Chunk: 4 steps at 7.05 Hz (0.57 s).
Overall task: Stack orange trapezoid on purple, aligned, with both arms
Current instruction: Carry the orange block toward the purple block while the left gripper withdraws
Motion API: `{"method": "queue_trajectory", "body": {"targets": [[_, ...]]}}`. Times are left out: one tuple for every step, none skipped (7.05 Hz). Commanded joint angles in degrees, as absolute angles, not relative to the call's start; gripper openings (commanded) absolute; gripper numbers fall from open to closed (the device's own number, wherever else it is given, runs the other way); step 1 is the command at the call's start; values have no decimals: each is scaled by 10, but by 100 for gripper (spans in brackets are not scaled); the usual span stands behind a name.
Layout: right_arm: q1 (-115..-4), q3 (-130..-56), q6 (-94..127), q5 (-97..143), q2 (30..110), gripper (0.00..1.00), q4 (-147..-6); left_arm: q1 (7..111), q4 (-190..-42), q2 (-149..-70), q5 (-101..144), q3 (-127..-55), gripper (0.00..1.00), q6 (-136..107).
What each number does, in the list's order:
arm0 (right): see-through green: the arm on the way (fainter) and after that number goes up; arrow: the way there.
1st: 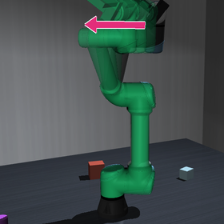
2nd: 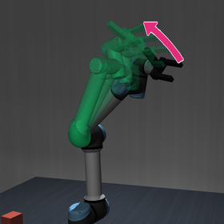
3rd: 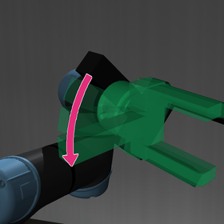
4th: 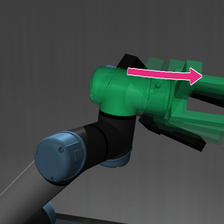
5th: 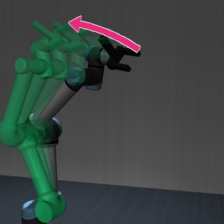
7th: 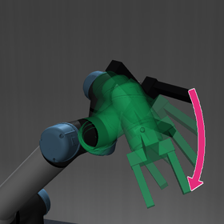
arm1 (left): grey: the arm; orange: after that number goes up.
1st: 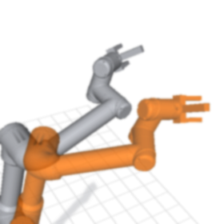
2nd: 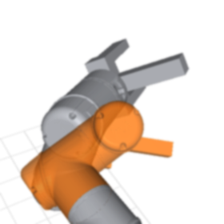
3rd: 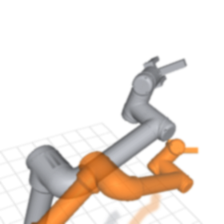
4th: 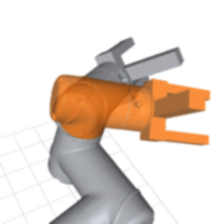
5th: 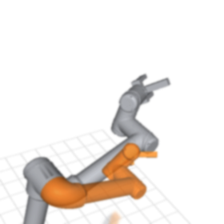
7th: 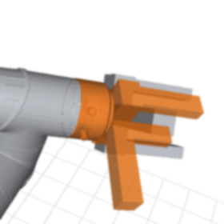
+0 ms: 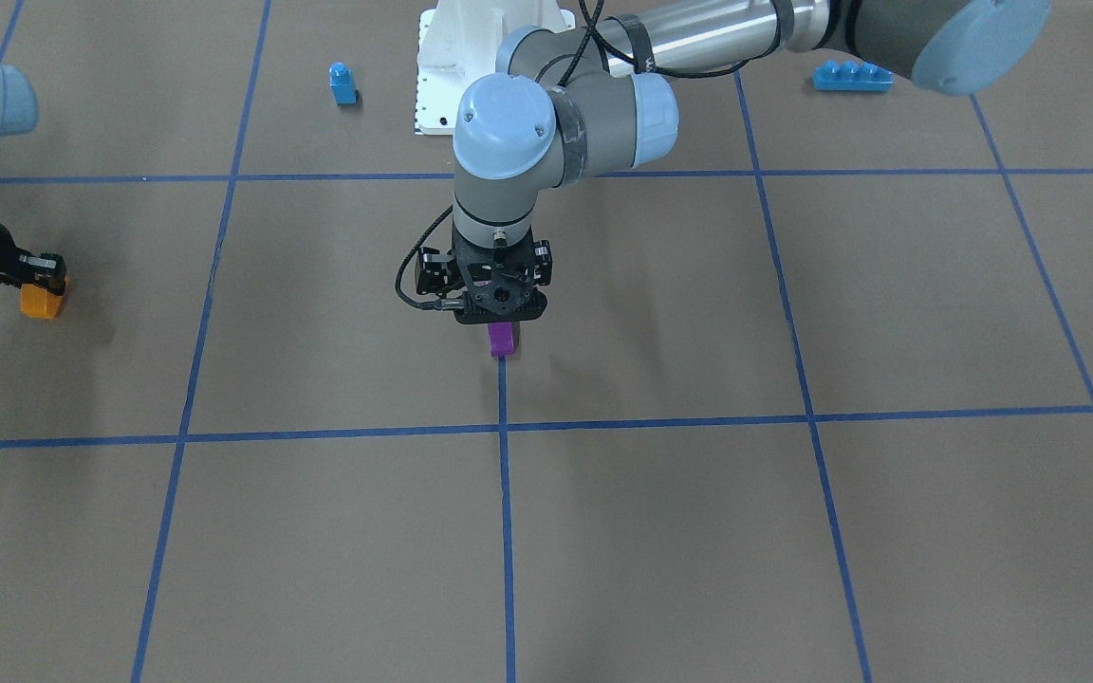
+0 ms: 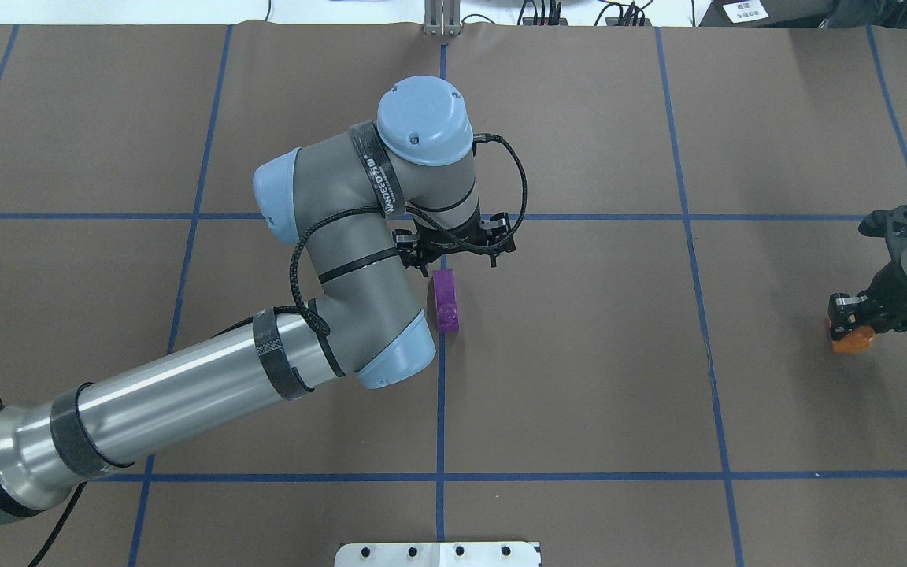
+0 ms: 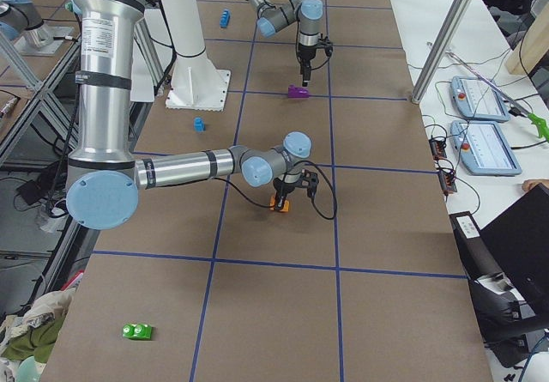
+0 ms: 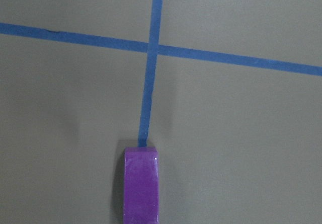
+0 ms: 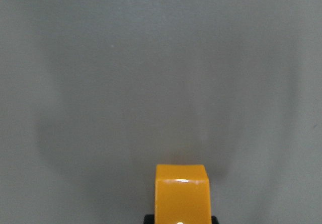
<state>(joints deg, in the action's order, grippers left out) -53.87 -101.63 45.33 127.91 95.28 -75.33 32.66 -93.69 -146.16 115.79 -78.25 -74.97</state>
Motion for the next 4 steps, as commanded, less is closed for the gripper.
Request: {"method": "queue_trajectory", "body": {"targets": [[-535, -1119, 554, 1274, 939, 0, -760, 343, -936, -1419, 1164, -848, 100, -747], [-523, -1115, 607, 1267, 879, 0, -762, 349, -936, -1342, 1163, -931, 100, -741], [-493, -1115, 656, 1233, 829, 0, -775, 363, -936, -1266, 1164, -1001, 100, -735], [-438, -1115, 697, 1214, 755, 0, -832, 379, -935, -1206, 1165, -1045, 100, -681]]}}
